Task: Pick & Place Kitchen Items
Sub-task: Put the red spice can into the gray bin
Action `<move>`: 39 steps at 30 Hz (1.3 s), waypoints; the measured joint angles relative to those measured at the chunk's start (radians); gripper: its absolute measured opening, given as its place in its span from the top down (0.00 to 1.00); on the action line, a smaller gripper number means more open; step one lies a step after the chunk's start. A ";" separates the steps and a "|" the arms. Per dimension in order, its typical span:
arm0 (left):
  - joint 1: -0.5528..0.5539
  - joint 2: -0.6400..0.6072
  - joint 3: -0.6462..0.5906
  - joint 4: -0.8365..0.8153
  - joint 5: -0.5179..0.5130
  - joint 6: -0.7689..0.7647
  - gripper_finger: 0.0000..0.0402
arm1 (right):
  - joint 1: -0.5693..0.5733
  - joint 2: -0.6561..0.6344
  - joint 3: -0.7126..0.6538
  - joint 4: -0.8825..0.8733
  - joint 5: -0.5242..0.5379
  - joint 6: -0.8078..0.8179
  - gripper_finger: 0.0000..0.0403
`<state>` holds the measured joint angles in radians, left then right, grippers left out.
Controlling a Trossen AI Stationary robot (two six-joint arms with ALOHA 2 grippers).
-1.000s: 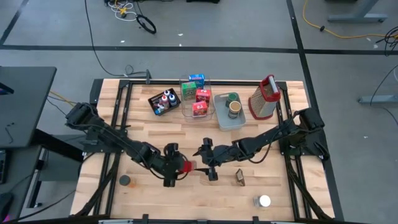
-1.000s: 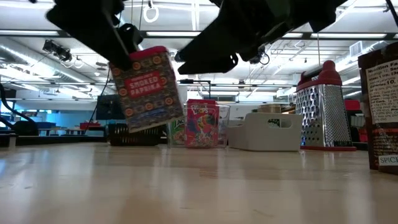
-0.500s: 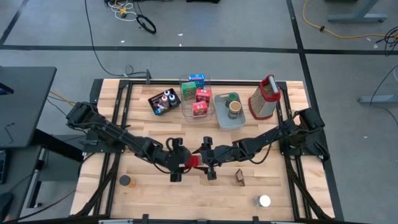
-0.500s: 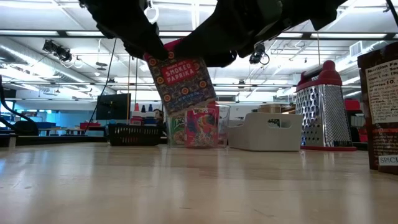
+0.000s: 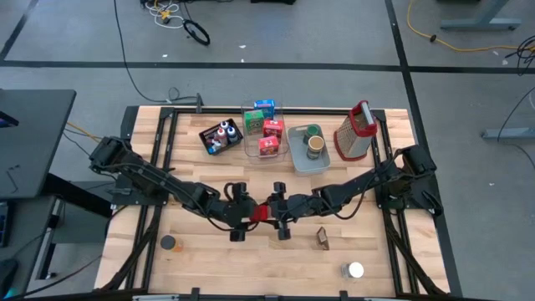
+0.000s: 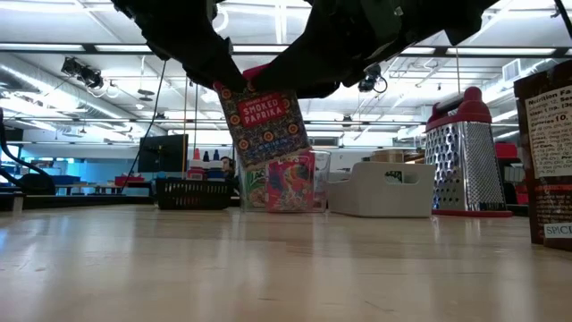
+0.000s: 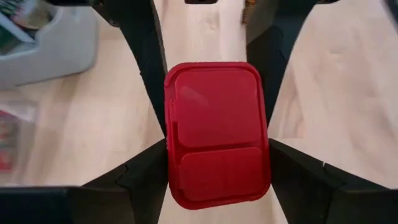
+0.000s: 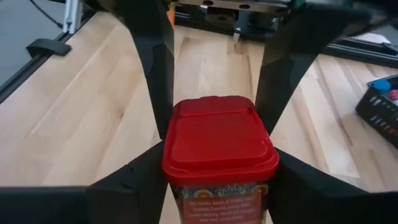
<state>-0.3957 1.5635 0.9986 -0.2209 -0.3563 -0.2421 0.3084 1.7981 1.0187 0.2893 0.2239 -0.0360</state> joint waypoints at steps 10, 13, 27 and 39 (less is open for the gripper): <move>0.003 -0.038 0.072 -0.122 -0.107 0.089 0.34 | -0.001 -0.001 -0.001 -0.034 0.067 0.035 0.46; 0.004 -0.046 0.085 -0.134 -0.126 0.072 0.34 | 0.000 -0.001 -0.001 -0.033 0.090 0.027 0.50; 0.005 -0.185 0.084 -0.214 -0.275 0.014 0.34 | 0.002 -0.005 -0.001 -0.015 0.107 0.085 0.51; 0.001 -0.550 0.083 -0.304 -0.321 0.069 0.34 | 0.034 -0.235 0.002 -0.294 0.698 0.276 0.50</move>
<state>-0.3950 1.0134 1.0821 -0.5253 -0.6769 -0.1726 0.3426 1.5630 1.0205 -0.0042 0.9219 0.2397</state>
